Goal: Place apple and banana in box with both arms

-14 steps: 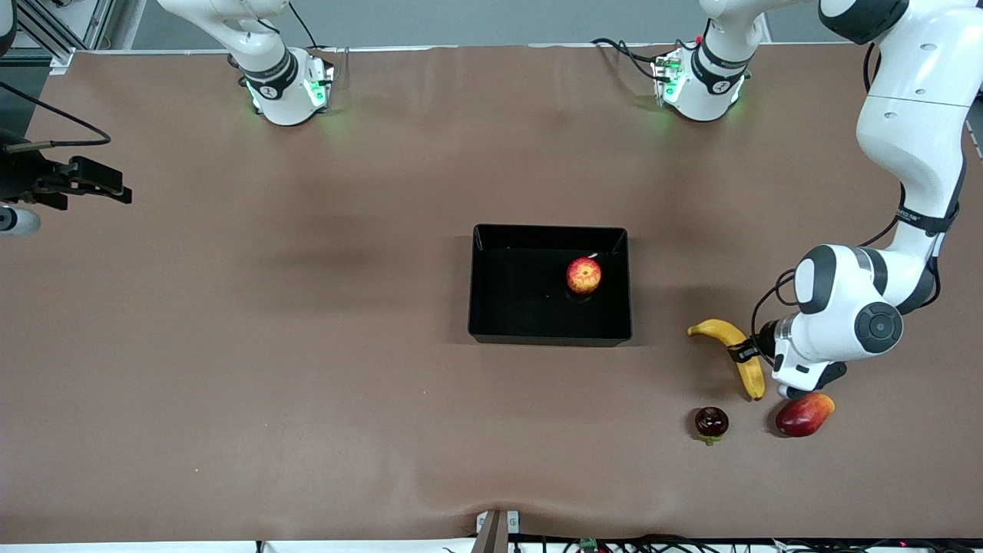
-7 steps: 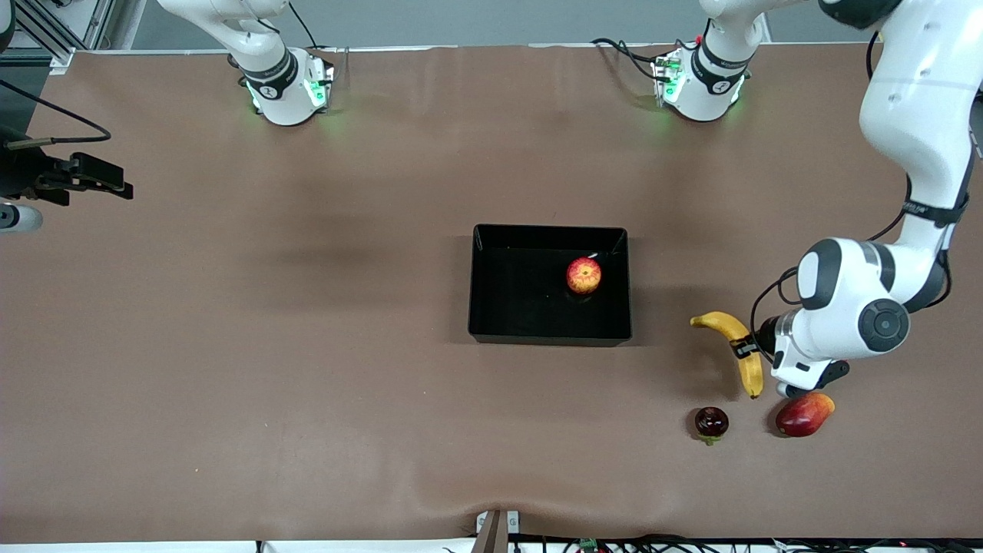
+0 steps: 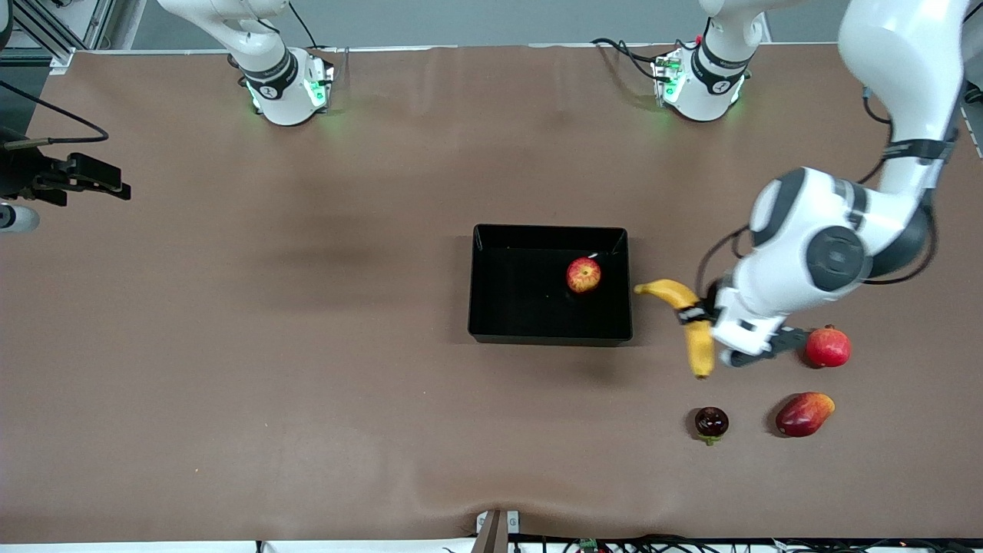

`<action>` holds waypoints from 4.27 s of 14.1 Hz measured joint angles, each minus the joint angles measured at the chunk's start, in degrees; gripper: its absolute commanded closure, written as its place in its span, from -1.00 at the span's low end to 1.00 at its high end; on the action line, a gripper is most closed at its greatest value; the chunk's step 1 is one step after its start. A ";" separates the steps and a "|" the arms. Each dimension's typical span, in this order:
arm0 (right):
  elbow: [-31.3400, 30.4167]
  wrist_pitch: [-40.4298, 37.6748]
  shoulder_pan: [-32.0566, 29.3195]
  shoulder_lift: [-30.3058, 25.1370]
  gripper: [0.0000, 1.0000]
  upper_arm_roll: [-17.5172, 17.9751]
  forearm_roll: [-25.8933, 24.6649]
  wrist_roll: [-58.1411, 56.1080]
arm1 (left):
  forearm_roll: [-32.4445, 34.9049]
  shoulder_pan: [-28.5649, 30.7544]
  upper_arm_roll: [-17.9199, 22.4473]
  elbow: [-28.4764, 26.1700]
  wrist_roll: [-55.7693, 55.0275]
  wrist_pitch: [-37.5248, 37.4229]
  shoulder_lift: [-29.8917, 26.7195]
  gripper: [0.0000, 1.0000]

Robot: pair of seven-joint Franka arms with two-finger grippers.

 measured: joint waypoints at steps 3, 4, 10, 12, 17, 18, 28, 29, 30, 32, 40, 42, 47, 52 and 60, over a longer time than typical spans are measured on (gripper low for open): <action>0.01 1.16 -0.02 0.00 -1.00 -0.75 -0.01 0.00 | 0.00 -8.83 -0.35 2.16 -14.52 0.15 1.96 1.00; 0.02 1.28 -0.03 -0.01 -1.00 -0.95 -0.05 0.00 | 0.00 -12.13 -0.33 3.49 -18.15 0.29 3.32 1.00; 0.52 1.78 -0.03 -0.14 -1.00 -1.45 -2.83 0.01 | 3.03 -26.88 2.91 7.64 -30.38 0.51 9.78 1.00; 0.54 1.78 -0.03 -0.20 -1.00 -1.41 -2.67 0.01 | 3.63 -26.99 3.20 6.80 -31.45 0.32 10.74 1.00; 0.56 1.78 -0.03 -0.22 -1.00 -1.31 -2.32 0.01 | 5.42 -27.33 3.44 6.23 -31.50 2.64 14.90 1.00; 0.57 1.79 -0.03 -0.22 -1.00 -1.31 -2.12 0.01 | 6.11 -27.56 3.44 6.21 -31.50 3.48 15.91 1.00; 0.58 1.90 -0.01 -0.23 -1.00 -1.16 -1.11 -0.01 | 13.26 -28.37 3.44 6.81 -31.68 10.05 20.89 -1.00; 0.58 1.95 0.01 -0.23 -1.00 -1.12 -1.10 -0.01 | 13.67 -28.15 3.54 7.39 -31.68 10.05 20.46 -1.00; 0.58 2.01 0.05 -0.23 -1.00 -1.07 -1.10 -0.01 | 14.21 -27.65 3.82 8.08 -31.66 10.00 19.58 -1.00; 0.58 2.06 0.09 -0.23 -1.00 -0.98 -1.10 -0.01 | 14.79 -25.26 4.17 9.14 -29.85 8.43 15.98 -1.00; 0.60 2.10 1.16 -0.24 -1.00 -0.47 -1.02 -0.12 | 10.59 -10.63 4.19 10.02 -8.77 -9.18 -4.53 -1.00; 0.59 2.12 1.61 -0.24 -1.00 -0.43 -1.02 -0.11 | 10.11 -6.73 4.16 10.05 -4.74 -10.95 -7.62 -1.00; 0.61 2.85 1.73 -0.24 -1.00 -0.44 -1.02 -0.11 | 6.38 2.24 4.25 10.09 13.75 -15.34 -14.70 -1.00; 0.88 3.23 1.73 -0.27 -1.00 -0.44 -1.02 -0.10 | -4.77 1.97 15.66 9.99 33.96 -22.37 -22.37 -1.00; 1.31 3.17 1.70 -0.58 -1.00 -0.73 -1.02 2.59 | -7.65 -7.46 27.54 4.40 37.23 -30.97 -31.72 -1.00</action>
